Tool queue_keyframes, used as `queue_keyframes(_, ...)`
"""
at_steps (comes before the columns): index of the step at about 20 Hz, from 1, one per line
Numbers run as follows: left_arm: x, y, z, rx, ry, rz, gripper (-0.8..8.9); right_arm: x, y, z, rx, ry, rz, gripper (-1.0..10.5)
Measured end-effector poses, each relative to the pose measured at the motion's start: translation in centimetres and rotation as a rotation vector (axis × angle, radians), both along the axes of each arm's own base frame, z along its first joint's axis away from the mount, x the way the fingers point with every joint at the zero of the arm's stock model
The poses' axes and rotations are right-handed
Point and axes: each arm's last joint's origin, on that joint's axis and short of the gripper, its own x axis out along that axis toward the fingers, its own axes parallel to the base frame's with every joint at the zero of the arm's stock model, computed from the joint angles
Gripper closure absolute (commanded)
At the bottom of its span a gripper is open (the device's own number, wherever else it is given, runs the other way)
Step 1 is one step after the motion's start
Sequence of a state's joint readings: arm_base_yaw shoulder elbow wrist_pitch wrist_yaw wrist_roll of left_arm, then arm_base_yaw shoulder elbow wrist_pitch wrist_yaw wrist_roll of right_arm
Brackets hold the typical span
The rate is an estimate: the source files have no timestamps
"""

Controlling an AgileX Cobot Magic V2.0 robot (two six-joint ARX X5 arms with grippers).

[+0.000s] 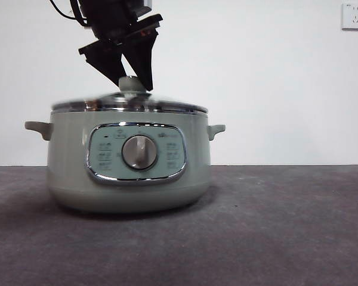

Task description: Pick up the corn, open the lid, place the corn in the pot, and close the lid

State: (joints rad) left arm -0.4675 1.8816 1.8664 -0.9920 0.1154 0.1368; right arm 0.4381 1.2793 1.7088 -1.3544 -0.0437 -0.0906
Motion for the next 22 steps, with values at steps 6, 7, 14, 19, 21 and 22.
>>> queue_keyframes(6, 0.2, -0.1, -0.1, -0.002, 0.000, 0.000, 7.40, 0.0, 0.1, 0.0, 0.012, 0.005, 0.018, 9.6)
queue_keyframes(7, 0.2, -0.1, -0.1, -0.002, 0.003, 0.002, 5.78, 0.0, 0.1, 0.0, 0.022, 0.004, 0.026, 9.6)
queue_keyframes(14, -0.2, 0.0, 0.5, -0.034, 0.008, 0.016, 1.04, 0.0, 0.2, 0.1, 0.039, -0.003, 0.045, 9.6)
queue_keyframes(19, -6.2, 3.0, 8.2, -0.130, -0.140, 0.035, 3.55, 0.0, 0.2, 0.1, 0.039, -0.002, 0.045, 9.6)
queue_keyframes(21, -9.8, 4.8, 10.8, -0.145, -0.159, 0.040, 7.69, 0.0, 0.2, 0.1, 0.038, -0.002, 0.045, 9.6)
queue_keyframes(22, -11.3, 5.6, 11.7, -0.147, -0.162, 0.040, 8.15, 0.0, 0.2, 0.1, 0.038, -0.002, 0.044, 9.6)
